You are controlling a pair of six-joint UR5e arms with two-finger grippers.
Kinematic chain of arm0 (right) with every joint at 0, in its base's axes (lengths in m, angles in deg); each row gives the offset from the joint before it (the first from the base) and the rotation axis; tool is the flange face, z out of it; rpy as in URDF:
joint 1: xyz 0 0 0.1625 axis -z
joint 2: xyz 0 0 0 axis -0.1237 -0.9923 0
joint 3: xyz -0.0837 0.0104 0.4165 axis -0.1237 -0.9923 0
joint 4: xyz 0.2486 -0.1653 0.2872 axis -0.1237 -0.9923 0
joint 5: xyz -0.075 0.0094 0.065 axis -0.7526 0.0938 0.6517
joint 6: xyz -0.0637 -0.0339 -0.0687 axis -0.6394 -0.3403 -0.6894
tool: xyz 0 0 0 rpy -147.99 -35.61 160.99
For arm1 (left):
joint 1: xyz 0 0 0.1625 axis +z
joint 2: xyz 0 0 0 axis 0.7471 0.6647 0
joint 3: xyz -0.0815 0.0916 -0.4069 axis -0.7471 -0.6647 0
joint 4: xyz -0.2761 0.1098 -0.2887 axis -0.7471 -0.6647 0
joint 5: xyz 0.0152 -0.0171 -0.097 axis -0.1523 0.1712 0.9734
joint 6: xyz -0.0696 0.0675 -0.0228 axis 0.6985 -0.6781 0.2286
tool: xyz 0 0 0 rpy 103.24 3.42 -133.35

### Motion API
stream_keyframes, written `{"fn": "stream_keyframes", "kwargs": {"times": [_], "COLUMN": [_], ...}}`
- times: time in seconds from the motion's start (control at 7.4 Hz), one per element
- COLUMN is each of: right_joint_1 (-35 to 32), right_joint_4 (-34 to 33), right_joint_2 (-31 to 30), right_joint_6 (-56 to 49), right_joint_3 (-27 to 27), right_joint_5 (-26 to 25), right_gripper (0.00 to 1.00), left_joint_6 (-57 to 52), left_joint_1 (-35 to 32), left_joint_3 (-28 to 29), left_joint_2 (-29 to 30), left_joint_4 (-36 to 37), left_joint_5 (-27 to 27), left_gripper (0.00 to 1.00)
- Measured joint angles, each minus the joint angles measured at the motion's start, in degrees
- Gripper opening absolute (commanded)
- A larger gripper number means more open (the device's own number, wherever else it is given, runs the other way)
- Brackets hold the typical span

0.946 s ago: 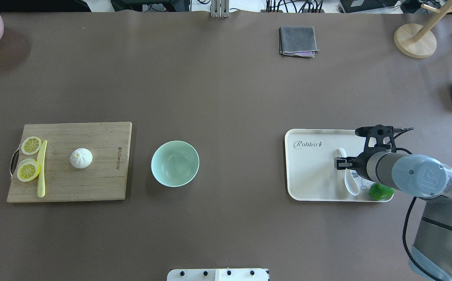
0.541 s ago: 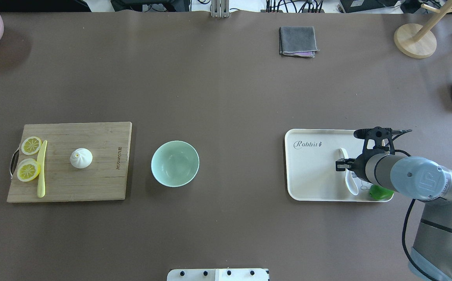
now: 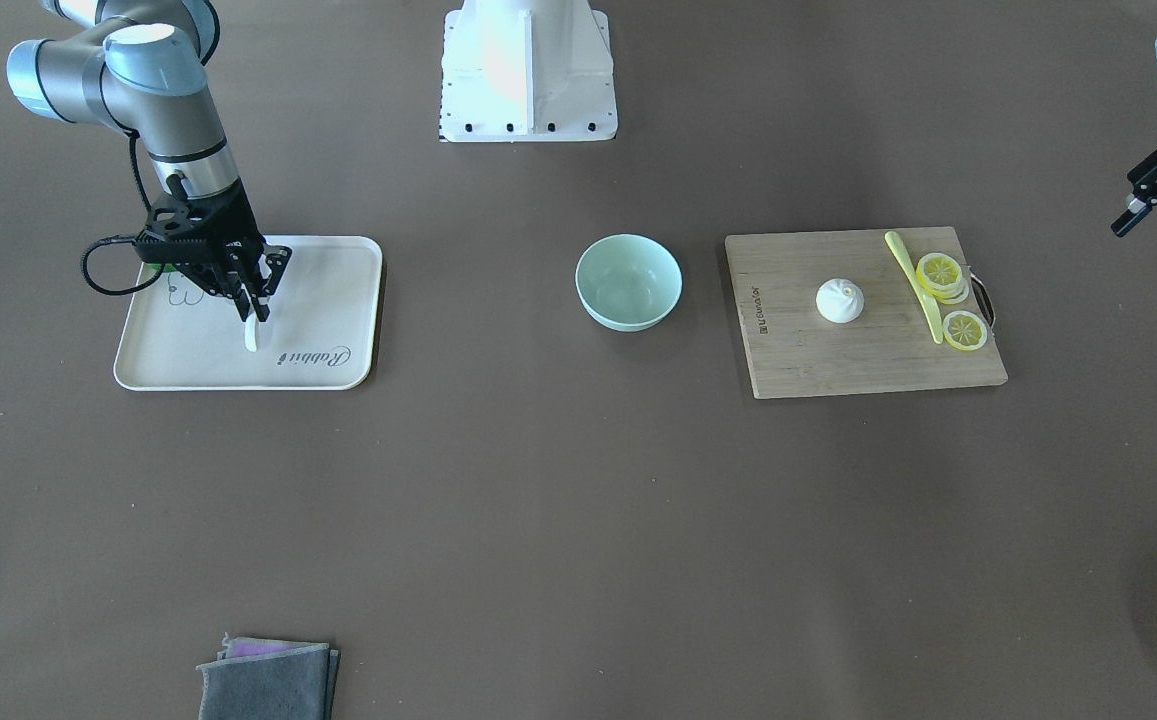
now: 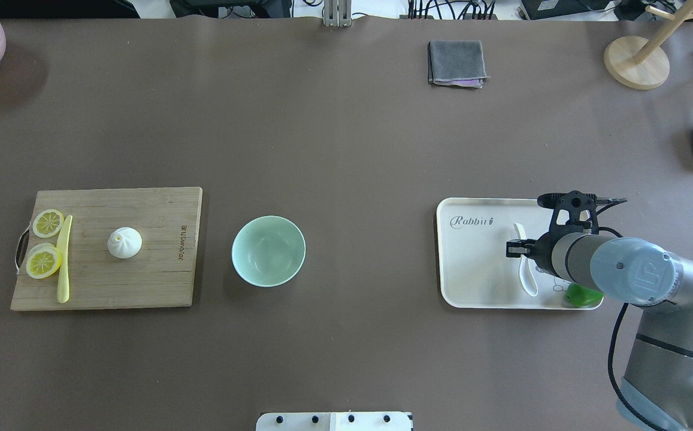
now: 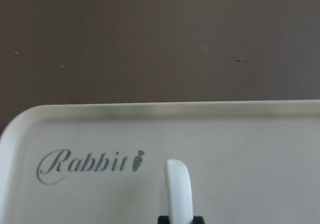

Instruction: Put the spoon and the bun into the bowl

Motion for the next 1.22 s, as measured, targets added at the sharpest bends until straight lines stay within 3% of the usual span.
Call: {"fn": "stream_keyframes", "kwargs": {"times": [0.27,0.54,0.95,1.22], "right_joint_1": [0.49,3.39,8.39,10.89], "right_joint_4": [-15.18,-26.54,-31.99,-32.3], "right_joint_2": [13.19,26.79,43.71,50.56], "right_joint_6": [9.19,20.04,34.78,40.55], "right_joint_3": [-0.38,-4.36,-18.27,-26.37], "right_joint_5": [-0.11,-2.42,-8.89,-12.58], "right_gripper": [0.0,0.0,0.0,0.0], "left_joint_6": [0.03,0.14,0.26,0.27], "left_joint_1": [0.05,0.21,0.52,0.65], "left_joint_3": [0.0,0.0,0.0,0.05], "left_joint_2": [0.05,0.06,0.07,0.08], "left_joint_4": [0.0,0.0,0.0,0.03], "left_joint_5": [0.01,0.01,0.01,0.01], "left_gripper": [0.99,0.99,0.99,0.99]}}
